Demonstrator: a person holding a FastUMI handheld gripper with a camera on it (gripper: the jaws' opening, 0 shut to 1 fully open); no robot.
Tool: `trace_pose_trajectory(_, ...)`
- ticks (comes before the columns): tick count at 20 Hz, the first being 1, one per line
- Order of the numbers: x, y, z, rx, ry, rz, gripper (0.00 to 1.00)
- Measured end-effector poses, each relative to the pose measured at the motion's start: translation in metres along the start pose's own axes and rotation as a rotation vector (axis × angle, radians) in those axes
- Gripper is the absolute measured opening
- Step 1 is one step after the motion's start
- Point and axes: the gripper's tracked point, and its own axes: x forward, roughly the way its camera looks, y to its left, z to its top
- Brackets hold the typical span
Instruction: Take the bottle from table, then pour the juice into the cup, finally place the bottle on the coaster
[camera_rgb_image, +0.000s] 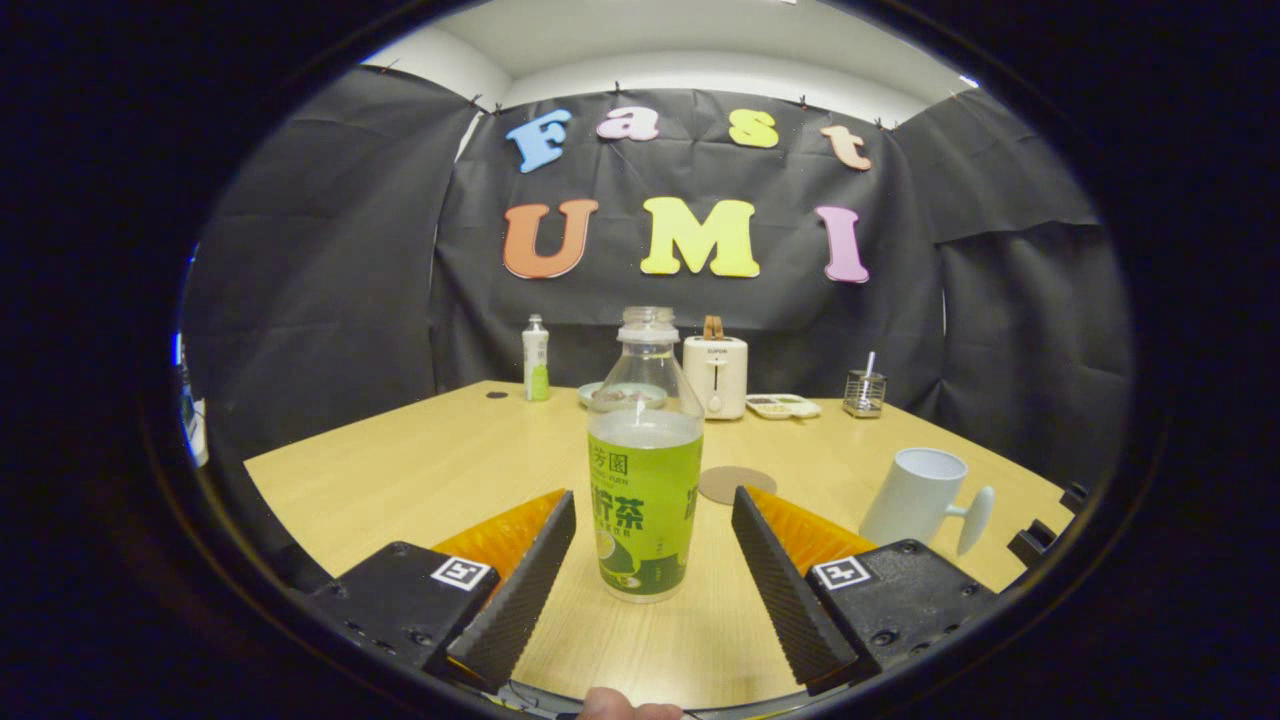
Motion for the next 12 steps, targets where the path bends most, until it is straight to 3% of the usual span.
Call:
trace_pose_trajectory(9,0.03,0.008,0.003,0.003,0.035,-0.01,0.99)
trace_pose_trajectory(12,0.033,0.008,0.004,0.016,0.038,-0.007,0.89)
